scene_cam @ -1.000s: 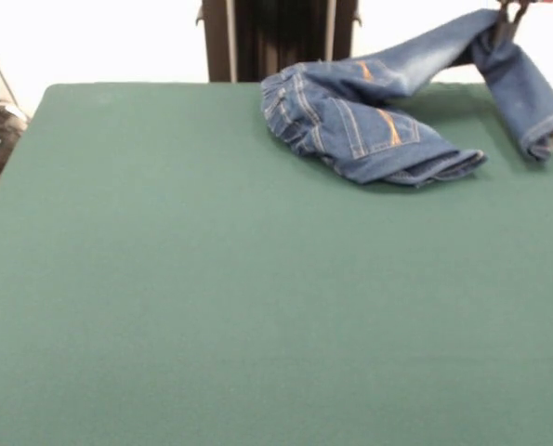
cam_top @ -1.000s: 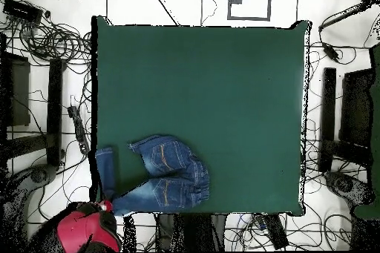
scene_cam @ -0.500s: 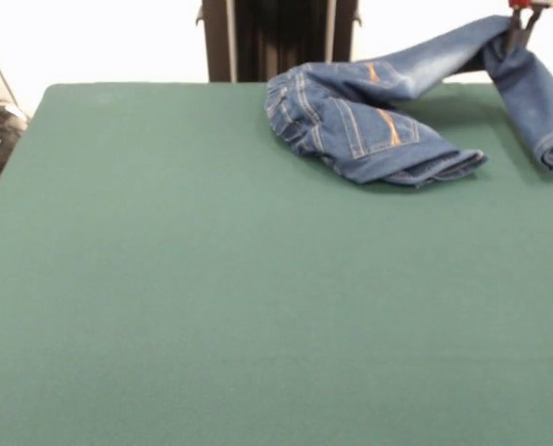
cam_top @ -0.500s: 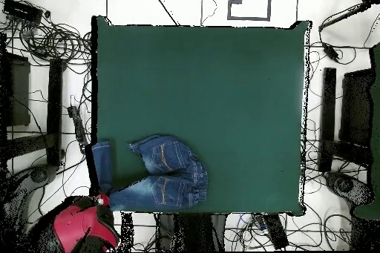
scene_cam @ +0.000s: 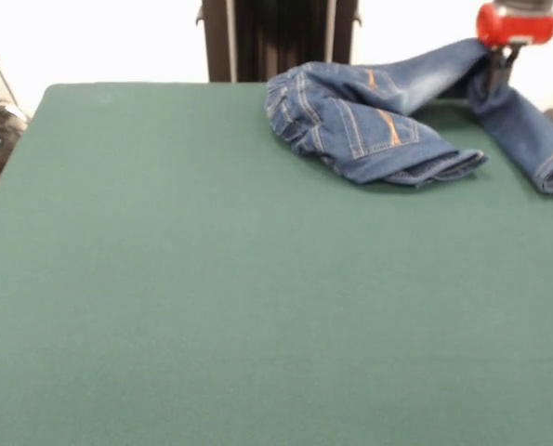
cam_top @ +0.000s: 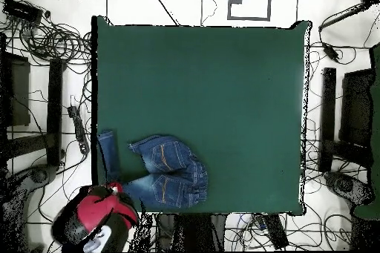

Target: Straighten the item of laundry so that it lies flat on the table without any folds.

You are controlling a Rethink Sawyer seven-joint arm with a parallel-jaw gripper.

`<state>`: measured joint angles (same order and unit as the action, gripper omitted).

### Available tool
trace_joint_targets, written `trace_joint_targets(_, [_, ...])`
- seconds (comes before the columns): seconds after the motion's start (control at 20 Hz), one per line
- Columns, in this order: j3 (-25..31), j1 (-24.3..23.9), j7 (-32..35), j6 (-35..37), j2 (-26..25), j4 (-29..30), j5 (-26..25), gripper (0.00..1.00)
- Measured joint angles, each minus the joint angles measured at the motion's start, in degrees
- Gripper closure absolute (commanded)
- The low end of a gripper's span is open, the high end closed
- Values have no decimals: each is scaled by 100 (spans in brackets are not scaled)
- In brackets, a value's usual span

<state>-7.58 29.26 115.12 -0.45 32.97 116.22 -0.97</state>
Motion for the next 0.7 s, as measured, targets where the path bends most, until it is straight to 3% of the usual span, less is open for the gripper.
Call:
trace_joint_targets(0.25, [-1,-236,0,-1067,-483,140,-577,100])
trace_joint_targets(0.7, [-92,-385,0,-2058,-883,427,-1079,100])
